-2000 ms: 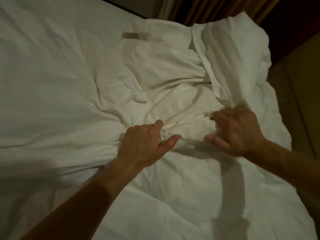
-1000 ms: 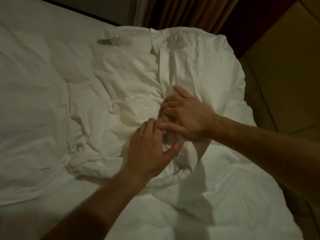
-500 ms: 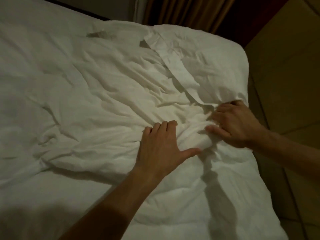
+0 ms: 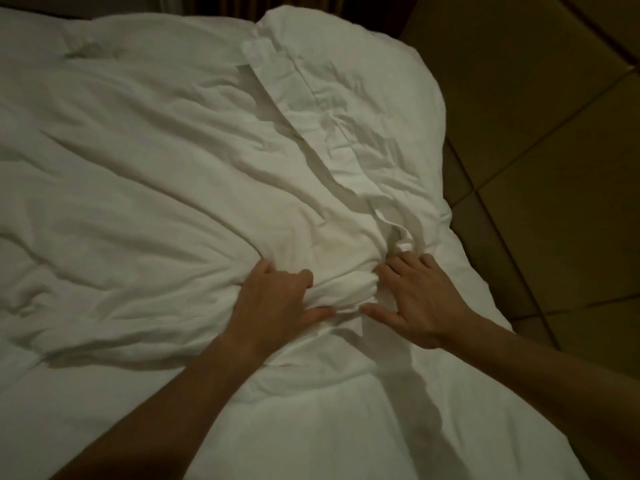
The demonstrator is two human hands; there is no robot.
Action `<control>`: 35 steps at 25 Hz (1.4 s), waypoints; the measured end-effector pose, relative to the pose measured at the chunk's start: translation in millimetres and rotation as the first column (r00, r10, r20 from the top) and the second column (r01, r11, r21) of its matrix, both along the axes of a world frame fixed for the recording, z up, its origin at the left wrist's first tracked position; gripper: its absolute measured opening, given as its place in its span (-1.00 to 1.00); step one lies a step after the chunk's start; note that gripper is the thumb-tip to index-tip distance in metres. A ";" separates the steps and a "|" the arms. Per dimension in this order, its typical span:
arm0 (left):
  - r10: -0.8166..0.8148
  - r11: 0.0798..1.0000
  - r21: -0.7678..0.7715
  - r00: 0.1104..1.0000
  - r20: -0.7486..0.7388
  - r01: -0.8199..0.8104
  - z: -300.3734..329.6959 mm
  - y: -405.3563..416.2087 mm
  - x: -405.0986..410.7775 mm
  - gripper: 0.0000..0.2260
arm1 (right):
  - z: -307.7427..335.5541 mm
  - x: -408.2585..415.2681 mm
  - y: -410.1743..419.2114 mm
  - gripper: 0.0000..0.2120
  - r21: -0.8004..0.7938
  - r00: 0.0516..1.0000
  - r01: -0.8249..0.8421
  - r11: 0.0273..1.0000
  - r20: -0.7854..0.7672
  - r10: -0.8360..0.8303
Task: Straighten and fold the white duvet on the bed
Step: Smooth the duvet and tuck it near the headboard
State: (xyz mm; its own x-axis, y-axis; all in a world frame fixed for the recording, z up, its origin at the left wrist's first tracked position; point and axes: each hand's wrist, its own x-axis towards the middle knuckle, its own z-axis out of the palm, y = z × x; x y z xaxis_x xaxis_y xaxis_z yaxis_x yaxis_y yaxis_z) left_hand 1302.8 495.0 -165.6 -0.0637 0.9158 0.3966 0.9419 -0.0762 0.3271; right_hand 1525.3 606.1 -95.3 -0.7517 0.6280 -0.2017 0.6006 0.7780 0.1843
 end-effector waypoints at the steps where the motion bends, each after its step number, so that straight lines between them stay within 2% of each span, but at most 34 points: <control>1: 0.000 1.000 0.012 1.000 0.024 0.000 2.2 -1.9 3.1 -0.49 | 4.4 2.7 0.0 -0.23 0.008 1.000 -0.012 1.000 -0.018 0.012; 5: -0.025 0.998 0.055 0.992 0.125 0.019 2.6 0.7 33.0 -0.40 | 24.3 10.3 8.4 -0.18 -0.043 0.995 -0.093 0.995 -0.047 0.091; 11: 0.005 1.000 -0.003 0.986 0.166 -0.005 6.4 40.7 94.5 -0.24 | 46.8 -39.6 71.9 -0.21 0.008 0.882 -0.439 0.898 -0.185 0.433; 14: -0.006 0.999 0.036 0.995 0.104 0.002 -4.1 68.8 101.9 -0.21 | 36.9 -61.4 114.9 -0.18 0.074 0.812 -0.575 0.815 -0.066 0.579; 17: 0.025 1.000 0.001 1.000 -0.006 -0.025 -25.6 91.4 89.7 -0.25 | 33.8 -48.4 162.4 -0.18 0.091 0.758 -0.652 0.753 0.063 0.649; 20: 0.010 1.000 -0.002 0.991 -0.131 -0.011 -51.9 102.0 75.5 -0.33 | 26.1 -9.2 189.4 -0.21 0.081 0.794 -0.608 0.790 0.048 0.607; 23: -0.012 0.998 0.062 0.995 -0.102 0.019 -51.0 106.9 62.4 -0.48 | 8.6 27.9 193.7 -0.14 0.064 0.868 -0.494 0.867 -0.026 0.496; 25: -0.055 0.997 0.044 0.997 -0.054 0.058 -45.6 101.5 52.2 -0.48 | -6.8 39.7 180.0 -0.11 0.051 0.905 -0.414 0.909 -0.078 0.417; 30: -0.250 0.952 -0.177 0.968 0.031 0.251 -27.8 67.7 14.1 -0.45 | -48.6 65.5 104.7 -0.19 -0.029 0.923 -0.292 0.956 -0.269 0.274; 33: -0.341 0.900 -0.293 0.940 -0.014 0.322 -15.0 48.3 -6.0 -0.44 | -72.5 80.9 57.4 -0.20 -0.024 0.944 -0.163 0.986 -0.296 0.149; 35: -0.383 0.890 -0.295 0.921 -0.068 0.348 -8.4 42.9 -10.3 -0.42 | -75.4 82.0 41.3 -0.21 0.011 0.951 -0.082 0.997 -0.300 0.081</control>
